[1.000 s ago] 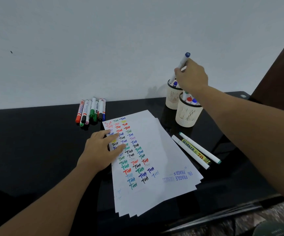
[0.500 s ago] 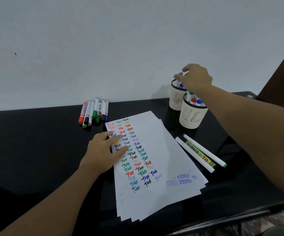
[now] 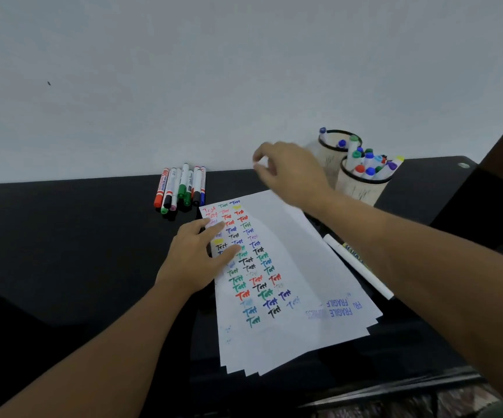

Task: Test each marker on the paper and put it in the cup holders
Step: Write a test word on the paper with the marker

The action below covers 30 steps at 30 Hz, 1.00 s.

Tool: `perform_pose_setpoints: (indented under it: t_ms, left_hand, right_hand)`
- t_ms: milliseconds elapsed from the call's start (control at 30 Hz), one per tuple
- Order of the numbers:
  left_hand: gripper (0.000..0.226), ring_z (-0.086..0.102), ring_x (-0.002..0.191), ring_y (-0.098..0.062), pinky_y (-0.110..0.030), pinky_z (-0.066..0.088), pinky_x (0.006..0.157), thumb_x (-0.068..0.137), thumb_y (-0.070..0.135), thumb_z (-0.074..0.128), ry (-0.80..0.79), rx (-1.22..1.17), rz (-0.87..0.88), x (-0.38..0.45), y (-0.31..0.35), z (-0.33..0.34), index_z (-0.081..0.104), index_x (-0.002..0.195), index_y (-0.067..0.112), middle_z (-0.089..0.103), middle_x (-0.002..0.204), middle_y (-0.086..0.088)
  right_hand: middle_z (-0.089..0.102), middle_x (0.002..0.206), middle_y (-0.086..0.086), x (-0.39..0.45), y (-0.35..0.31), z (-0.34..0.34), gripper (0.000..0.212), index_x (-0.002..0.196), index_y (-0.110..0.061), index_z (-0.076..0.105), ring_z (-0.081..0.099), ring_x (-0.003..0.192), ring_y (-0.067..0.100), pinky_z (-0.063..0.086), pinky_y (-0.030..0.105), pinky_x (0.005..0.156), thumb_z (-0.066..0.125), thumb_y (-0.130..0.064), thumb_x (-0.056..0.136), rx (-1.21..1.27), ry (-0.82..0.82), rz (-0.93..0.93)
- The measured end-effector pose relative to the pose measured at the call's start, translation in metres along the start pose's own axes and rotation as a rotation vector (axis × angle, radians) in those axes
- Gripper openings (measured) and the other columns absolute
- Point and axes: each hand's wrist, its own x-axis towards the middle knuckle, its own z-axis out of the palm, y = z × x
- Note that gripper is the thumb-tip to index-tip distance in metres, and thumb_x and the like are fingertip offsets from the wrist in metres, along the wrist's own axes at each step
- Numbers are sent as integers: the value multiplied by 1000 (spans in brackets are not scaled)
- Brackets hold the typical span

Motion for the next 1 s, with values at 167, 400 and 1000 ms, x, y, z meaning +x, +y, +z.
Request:
perform_pose_setpoints:
  t_ms: [167,400,1000]
  left_hand:
    - [61,40,137,-19,-38,34,114,87,59,68,38,25,-9,0,-3,2,64,135,22,53,144,-3]
    - [55,43,130,-19,-43,35,113,87,59,67,73,14,31,3,-9,7,68,131,27,57,136,2]
    - [61,37,136,-19,-38,24,115,90,60,62,48,37,23,2,-7,5,61,138,23,51,144,1]
  right_hand:
    - [62,124,1,-1,-28,63,39,144,-37,54,59,112,22,50,46,97,51,-30,106,7,-354,-46]
    - [53,129,7,25,-52,110,64,154,-47,38,54,113,27,44,41,88,51,-12,102,-121,-408,-106]
    - [62,109,14,33,-47,106,38,128,-9,56,57,89,33,43,37,75,62,1,92,-150,19,-367]
